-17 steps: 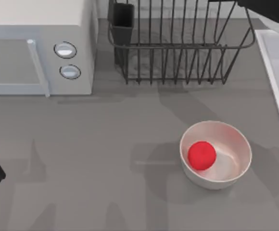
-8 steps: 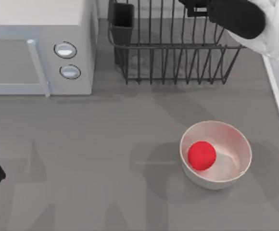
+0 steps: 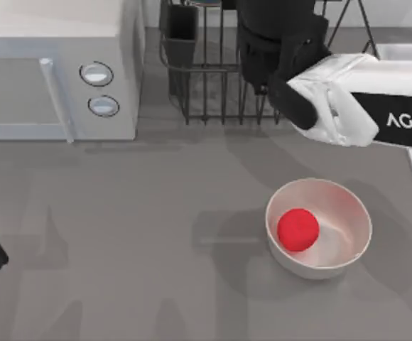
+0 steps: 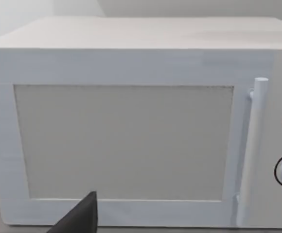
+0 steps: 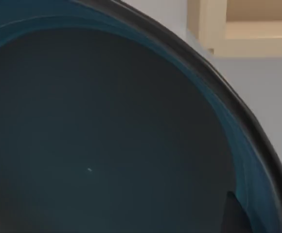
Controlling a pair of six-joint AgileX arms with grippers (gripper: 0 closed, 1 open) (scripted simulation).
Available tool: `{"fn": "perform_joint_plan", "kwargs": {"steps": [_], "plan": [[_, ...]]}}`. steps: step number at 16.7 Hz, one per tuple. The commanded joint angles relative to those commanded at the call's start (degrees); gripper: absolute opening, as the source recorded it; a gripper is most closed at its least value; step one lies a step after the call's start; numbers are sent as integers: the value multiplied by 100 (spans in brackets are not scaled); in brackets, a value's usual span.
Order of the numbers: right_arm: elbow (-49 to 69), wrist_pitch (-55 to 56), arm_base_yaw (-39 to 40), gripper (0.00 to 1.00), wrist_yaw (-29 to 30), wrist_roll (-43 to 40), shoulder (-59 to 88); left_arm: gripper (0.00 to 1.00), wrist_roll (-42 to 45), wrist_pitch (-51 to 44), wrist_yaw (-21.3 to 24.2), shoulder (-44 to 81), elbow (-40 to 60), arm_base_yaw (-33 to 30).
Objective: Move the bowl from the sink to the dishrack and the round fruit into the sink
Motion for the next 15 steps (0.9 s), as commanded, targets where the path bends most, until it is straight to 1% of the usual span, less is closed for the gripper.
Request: {"fn": "perform_joint_plan", "kwargs": {"steps": [3,8,15], "plan": [[-306,488,-164,0,-133,-2,283,100,0,0,0,0,0,0],[-336,529,-181,0,-146,-3,309,100,0,0,0,0,0,0],[-336,529,-181,53,-146,-3,309,100,0,0,0,0,0,0]]}}
